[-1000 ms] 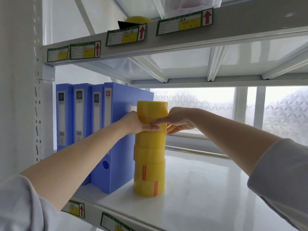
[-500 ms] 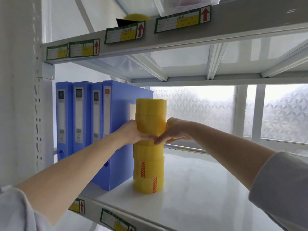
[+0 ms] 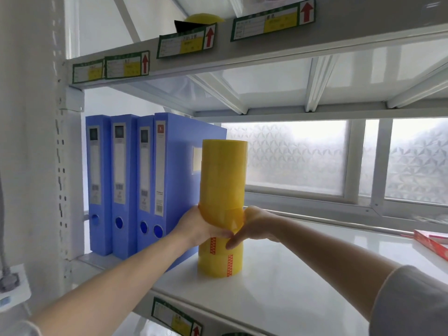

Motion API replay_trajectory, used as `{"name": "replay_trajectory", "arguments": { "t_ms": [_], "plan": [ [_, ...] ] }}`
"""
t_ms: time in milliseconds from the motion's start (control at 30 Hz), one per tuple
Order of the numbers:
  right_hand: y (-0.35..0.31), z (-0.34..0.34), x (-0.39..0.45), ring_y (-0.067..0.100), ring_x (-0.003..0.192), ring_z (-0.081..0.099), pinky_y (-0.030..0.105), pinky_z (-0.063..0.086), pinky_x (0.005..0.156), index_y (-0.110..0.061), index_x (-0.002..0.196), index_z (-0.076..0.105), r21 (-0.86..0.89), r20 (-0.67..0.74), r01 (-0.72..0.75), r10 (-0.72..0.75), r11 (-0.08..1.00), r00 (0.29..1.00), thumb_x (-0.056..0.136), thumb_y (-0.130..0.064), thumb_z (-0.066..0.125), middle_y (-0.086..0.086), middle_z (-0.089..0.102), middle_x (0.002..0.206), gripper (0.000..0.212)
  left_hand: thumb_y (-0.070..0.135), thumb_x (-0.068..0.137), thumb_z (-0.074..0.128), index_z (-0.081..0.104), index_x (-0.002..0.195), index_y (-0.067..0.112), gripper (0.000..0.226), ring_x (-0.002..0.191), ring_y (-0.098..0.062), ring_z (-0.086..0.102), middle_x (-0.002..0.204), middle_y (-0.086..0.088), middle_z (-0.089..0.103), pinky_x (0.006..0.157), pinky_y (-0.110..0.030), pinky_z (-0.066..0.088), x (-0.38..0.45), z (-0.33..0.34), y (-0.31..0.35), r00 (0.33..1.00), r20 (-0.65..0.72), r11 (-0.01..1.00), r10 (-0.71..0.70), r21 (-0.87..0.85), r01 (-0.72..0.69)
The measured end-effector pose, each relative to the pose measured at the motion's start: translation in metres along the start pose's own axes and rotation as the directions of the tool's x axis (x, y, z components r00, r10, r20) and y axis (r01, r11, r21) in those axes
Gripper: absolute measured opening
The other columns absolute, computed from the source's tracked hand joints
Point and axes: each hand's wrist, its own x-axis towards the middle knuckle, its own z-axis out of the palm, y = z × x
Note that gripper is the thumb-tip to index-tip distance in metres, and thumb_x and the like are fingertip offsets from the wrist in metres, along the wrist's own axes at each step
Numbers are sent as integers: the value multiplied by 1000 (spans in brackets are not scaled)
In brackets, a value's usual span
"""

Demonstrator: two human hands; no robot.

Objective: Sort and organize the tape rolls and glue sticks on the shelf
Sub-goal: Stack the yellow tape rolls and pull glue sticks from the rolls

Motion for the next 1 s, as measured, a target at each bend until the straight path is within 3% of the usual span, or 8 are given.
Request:
{"name": "replay_trajectory", "arguments": {
  "t_ms": [500,633,700,767,833,933,1000],
  "plan": [
    [0,6,-1,25,117,57,41,46,102,-22,127,56,-21,-16,-6,5,1000,1000,60,-18,89,2,62,123,75,44,64,81,52,124,22,71,97,-17,59,116,-2,64,86,-32,52,-8,-4,4,999,6,994,-34,101,33],
    [-7,1,-11,24,126,50,40,46,103,-19,135,48,-73,105,-28,35,997,994,72,-18,82,0,54,130,71,41,68,80,49,127,18,71,98,-18,56,113,-2,59,89,-32,51,-11,-15,18,985,95,958,-147,261,117],
    [-8,-8,-24,22,124,50,36,46,103,-11,135,46,-189,132,-89,115,978,985,77,-25,78,2,51,126,67,33,71,80,44,131,14,72,107,-23,57,118,-5,55,90,-34,51,-18,-23,29,953,153,915,-261,353,194],
    [-3,-21,-37,18,112,56,32,48,101,-6,123,54,-298,136,-143,190,944,972,76,-32,79,6,54,119,60,29,74,79,46,128,8,66,115,-28,58,127,-14,56,88,-33,53,-28,-29,39,905,228,849,-358,483,214],
    [4,-36,-51,14,102,58,30,48,100,-7,107,61,-354,158,-154,221,923,962,77,-31,78,6,58,109,42,33,76,77,56,119,4,56,111,-25,63,123,-15,62,87,-31,56,-38,-29,50,855,316,787,-411,596,157],
    [9,-68,-82,15,119,56,31,47,102,-5,127,57,-384,137,-162,229,909,964,79,-25,76,2,59,129,56,34,78,74,66,113,7,46,101,-16,66,111,-6,69,80,-27,57,-48,-14,72,826,428,802,-365,595,46],
    [13,-94,-106,14,116,58,31,49,100,-7,126,60,-393,100,-167,222,904,970,78,-24,77,2,61,129,54,34,77,75,68,110,9,42,98,-14,67,100,-2,70,71,-24,56,-52,4,95,848,449,836,-283,548,-10]
  ]
}}
